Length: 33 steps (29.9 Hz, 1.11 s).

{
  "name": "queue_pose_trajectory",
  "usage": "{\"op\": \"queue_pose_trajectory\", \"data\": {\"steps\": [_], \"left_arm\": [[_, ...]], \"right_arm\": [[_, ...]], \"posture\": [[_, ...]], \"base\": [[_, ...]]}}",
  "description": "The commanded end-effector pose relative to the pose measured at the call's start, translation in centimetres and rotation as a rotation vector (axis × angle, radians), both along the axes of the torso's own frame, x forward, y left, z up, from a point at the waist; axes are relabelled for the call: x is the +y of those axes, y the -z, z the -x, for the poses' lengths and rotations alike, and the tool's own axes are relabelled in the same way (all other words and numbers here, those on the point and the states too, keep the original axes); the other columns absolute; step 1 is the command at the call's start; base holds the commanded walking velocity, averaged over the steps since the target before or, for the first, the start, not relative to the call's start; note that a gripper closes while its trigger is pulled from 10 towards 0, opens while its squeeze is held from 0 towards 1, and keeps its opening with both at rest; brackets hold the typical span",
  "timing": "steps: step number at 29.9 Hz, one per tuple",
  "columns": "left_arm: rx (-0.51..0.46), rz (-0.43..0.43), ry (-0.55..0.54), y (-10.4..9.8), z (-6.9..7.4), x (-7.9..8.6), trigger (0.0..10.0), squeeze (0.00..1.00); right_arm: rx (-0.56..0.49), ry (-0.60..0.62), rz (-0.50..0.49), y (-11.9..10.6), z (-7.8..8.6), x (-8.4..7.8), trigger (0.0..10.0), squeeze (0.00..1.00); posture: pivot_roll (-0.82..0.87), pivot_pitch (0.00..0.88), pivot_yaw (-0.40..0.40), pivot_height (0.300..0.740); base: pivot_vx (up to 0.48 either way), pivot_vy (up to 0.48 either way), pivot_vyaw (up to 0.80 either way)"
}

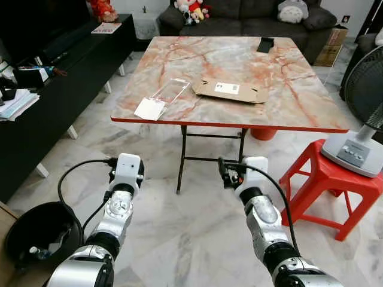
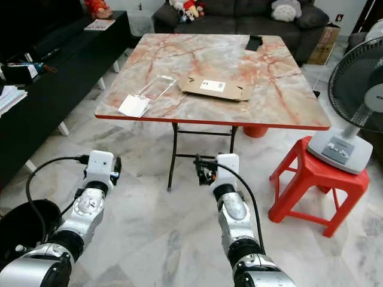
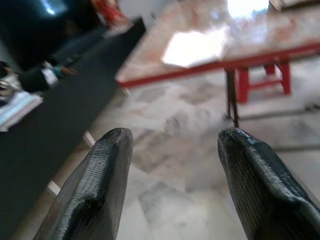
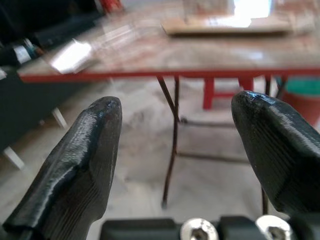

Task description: Picking trash to rubbish bin

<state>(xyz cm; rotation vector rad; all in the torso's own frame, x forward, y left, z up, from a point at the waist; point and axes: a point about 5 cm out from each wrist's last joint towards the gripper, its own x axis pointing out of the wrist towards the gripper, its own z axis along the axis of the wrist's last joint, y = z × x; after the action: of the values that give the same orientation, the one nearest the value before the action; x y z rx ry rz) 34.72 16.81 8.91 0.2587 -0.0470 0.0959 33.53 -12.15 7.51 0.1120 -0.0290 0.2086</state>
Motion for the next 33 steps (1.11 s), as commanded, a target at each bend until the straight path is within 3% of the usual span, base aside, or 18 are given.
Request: {"op": "queue_pose_trajectory", "data": {"steps": [1, 3, 10, 15, 26, 33], "left_arm": [[-0.043, 0.021, -0.032, -0.8, -0.2, 0.5, 10.0, 0.0], [-0.1, -0.011, -0.04, -2.1, -0.7, 0.9, 10.0, 0.0], [-0.124, -0.031, -0.032, -3.0, -1.1, 1.1, 10.0, 0.0], [-0.132, -0.037, -0.023, -3.2, -1.2, 1.1, 10.0, 0.0], [-0.122, -0.067, 0.002, -3.1, -1.2, 0.9, 10.0, 0.0], [-0.136, -0.09, 0.023, -3.4, -1.3, 0.7, 10.0, 0.0]], "right_arm": [[-0.057, -0.008, -0.005, -1.4, -0.6, 0.5, 10.0, 0.0], [-0.113, 0.005, -0.03, -2.7, -1.1, 0.6, 10.0, 0.0], [-0.153, -0.006, -0.032, -3.6, -1.4, 1.1, 10.0, 0.0], [-0.166, -0.004, -0.032, -3.8, -1.4, 1.3, 10.0, 0.0], [-0.145, -0.013, -0.098, -3.9, -1.5, 2.1, 10.0, 0.0], [-0.15, -0.05, -0.109, -4.1, -1.4, 3.1, 10.0, 0.0]], "posture": [[-0.02, 0.019, -0.003, 0.74], [-0.03, 0.021, -0.003, 0.74], [-0.04, 0.01, 0.008, 0.74], [-0.04, 0.005, 0.01, 0.74], [-0.04, 0.0, 0.016, 0.74], [-0.04, 0.0, 0.017, 0.74]], "base": [[0.0, 0.0, 0.63], [0.0, 0.0, 0.24], [0.0, 0.0, 0.0], [0.196, 0.0, 0.51], [0.286, 0.0, 0.0], [0.33, 0.0, -0.78]]}}
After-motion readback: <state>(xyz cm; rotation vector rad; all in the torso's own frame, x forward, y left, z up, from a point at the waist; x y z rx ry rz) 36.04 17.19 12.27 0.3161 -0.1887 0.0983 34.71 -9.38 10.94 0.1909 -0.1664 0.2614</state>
